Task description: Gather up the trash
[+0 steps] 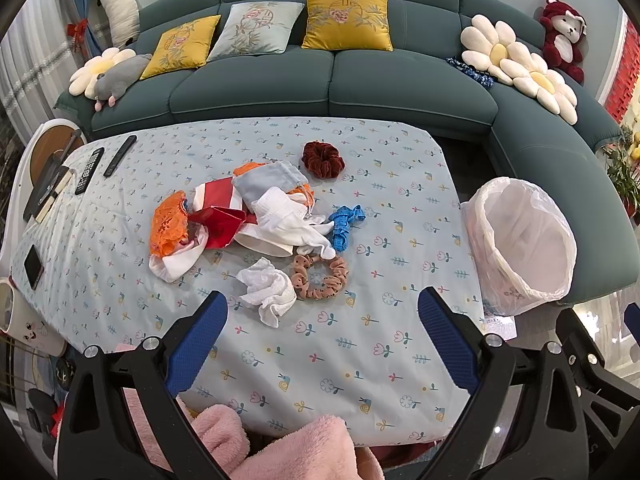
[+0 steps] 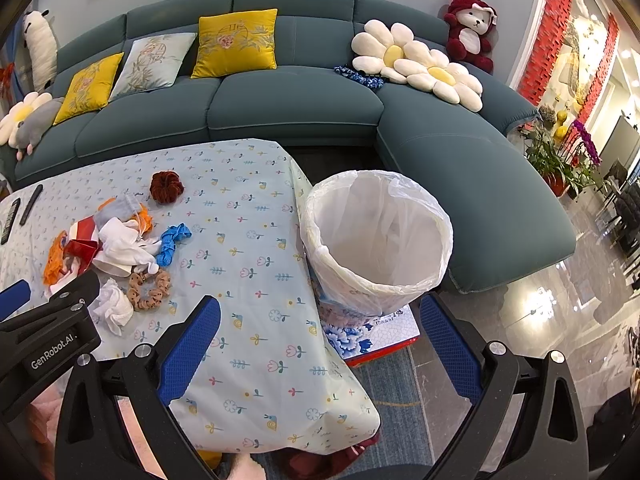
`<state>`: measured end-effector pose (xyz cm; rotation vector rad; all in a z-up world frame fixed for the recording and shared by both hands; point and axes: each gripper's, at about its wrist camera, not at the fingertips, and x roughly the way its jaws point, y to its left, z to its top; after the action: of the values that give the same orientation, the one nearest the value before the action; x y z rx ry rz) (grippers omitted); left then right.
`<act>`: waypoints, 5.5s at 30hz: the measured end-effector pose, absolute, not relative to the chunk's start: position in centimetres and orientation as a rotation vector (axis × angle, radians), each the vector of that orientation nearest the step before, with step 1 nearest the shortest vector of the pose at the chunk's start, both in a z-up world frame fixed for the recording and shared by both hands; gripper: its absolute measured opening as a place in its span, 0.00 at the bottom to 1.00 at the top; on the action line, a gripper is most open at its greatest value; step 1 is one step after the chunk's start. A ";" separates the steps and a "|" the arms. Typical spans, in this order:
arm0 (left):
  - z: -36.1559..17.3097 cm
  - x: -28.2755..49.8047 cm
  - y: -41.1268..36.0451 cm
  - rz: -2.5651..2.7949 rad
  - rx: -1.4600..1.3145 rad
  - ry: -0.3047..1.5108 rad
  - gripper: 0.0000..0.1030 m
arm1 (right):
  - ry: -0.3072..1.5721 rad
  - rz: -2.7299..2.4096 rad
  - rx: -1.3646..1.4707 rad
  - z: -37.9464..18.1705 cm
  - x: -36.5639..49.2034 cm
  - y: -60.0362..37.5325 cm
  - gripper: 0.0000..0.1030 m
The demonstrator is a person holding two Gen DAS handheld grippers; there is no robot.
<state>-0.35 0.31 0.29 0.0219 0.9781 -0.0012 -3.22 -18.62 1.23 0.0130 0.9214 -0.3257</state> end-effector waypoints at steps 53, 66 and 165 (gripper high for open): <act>0.6 0.4 0.8 -0.005 0.018 0.975 0.89 | 0.921 -0.328 0.007 1.4 -3.3 -18.6 0.93; 0.9 0.9 0.0 -0.012 0.017 0.972 0.89 | 0.916 -0.329 -0.002 2.1 -3.2 -18.7 0.93; 3.5 11.2 -9.9 -0.705 0.025 0.836 0.03 | 0.809 -0.350 0.220 -0.2 7.2 -28.2 0.12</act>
<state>11.21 -9.92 3.49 0.0253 0.8355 -0.7052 7.18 -28.18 -0.23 0.2200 0.8091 -0.3497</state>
